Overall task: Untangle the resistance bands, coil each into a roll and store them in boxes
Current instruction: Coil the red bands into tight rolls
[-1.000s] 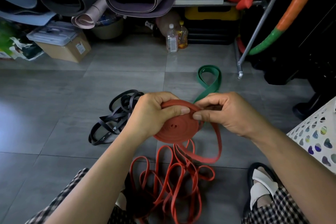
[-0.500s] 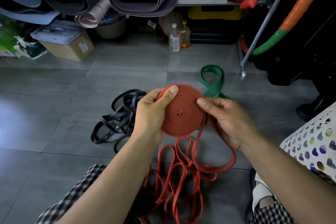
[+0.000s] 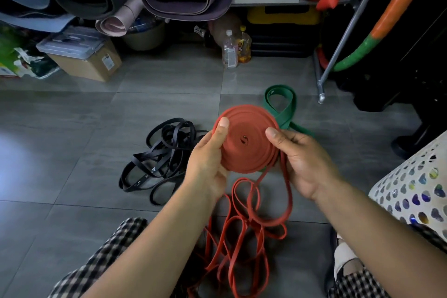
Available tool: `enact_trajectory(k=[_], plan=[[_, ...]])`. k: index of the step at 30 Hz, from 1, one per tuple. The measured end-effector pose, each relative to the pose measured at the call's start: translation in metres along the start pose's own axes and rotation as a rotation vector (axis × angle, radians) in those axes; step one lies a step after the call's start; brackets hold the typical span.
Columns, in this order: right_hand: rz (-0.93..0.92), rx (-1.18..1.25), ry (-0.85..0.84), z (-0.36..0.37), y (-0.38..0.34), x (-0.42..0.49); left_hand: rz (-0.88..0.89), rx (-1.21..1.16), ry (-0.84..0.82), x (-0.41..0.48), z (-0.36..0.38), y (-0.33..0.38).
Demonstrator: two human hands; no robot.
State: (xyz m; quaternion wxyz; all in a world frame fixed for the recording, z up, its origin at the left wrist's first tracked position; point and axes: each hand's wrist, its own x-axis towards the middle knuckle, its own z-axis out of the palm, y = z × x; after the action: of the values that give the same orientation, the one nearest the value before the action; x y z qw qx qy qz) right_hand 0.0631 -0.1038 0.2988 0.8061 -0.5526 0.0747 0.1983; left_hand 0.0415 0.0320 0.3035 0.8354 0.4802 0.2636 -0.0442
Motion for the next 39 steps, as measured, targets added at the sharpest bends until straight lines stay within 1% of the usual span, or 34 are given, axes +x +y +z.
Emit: enact_trajectory(k=[1, 4, 5, 6, 7, 9, 11, 15, 17, 20, 23, 26, 28, 31, 33, 35, 37, 39], plan=[[0.013, -0.059, -0.025, -0.005, -0.007, 0.001, 0.042, 0.097, -0.034, 0.001, -0.003, 0.003], [0.045, -0.31, -0.134, -0.015, -0.017, -0.002, 0.276, 0.515, -0.117, 0.005, -0.01, 0.015], [0.055, -0.355, -0.176, -0.014, -0.017, -0.004, 0.284, 0.596, -0.161, 0.004, -0.009, 0.016], [0.061, -0.367, -0.205, -0.013, -0.016, -0.006, 0.25, 0.62, -0.195, 0.002, -0.006, 0.016], [0.062, -0.362, -0.216, -0.012, -0.014, -0.006, 0.21, 0.596, -0.205, 0.0, -0.003, 0.014], [0.045, -0.327, -0.186, -0.011, -0.012, -0.006, 0.196, 0.49, -0.161, 0.0, 0.0, 0.008], [0.033, -0.25, -0.139, -0.012, -0.011, -0.004, 0.224, 0.356, -0.078, 0.002, 0.003, 0.004], [0.015, -0.02, -0.091, -0.007, 0.003, -0.005, 0.272, 0.11, 0.092, 0.007, 0.006, 0.006], [-0.016, 0.057, -0.034, -0.001, 0.014, -0.006, 0.285, 0.04, 0.143, 0.009, 0.009, 0.002], [-0.055, 0.198, 0.111, 0.006, 0.023, -0.006, 0.29, -0.028, 0.203, 0.008, 0.016, -0.011], [-0.111, 0.184, 0.235, 0.005, 0.025, -0.004, 0.229, -0.069, 0.236, 0.005, 0.022, -0.025], [-0.155, 0.109, 0.314, -0.003, 0.025, -0.003, 0.155, -0.064, 0.205, -0.001, 0.027, -0.04], [-0.15, 0.064, 0.369, -0.01, 0.023, 0.0, 0.111, -0.024, 0.182, -0.003, 0.028, -0.051], [-0.119, 0.025, 0.449, -0.031, 0.02, 0.009, 0.049, 0.127, 0.134, 0.002, 0.023, -0.073], [-0.141, -0.105, 0.476, -0.051, 0.026, 0.014, 0.006, 0.364, 0.095, 0.01, 0.017, -0.093], [-0.111, -0.25, 0.461, -0.077, 0.042, 0.019, -0.054, 0.55, 0.059, 0.017, 0.012, -0.115], [-0.049, -0.351, 0.431, -0.106, 0.066, 0.024, -0.144, 0.57, 0.042, 0.023, 0.01, -0.142], [0.02, -0.418, 0.437, -0.132, 0.093, 0.033, -0.214, 0.607, 0.078, 0.035, 0.008, -0.176]])
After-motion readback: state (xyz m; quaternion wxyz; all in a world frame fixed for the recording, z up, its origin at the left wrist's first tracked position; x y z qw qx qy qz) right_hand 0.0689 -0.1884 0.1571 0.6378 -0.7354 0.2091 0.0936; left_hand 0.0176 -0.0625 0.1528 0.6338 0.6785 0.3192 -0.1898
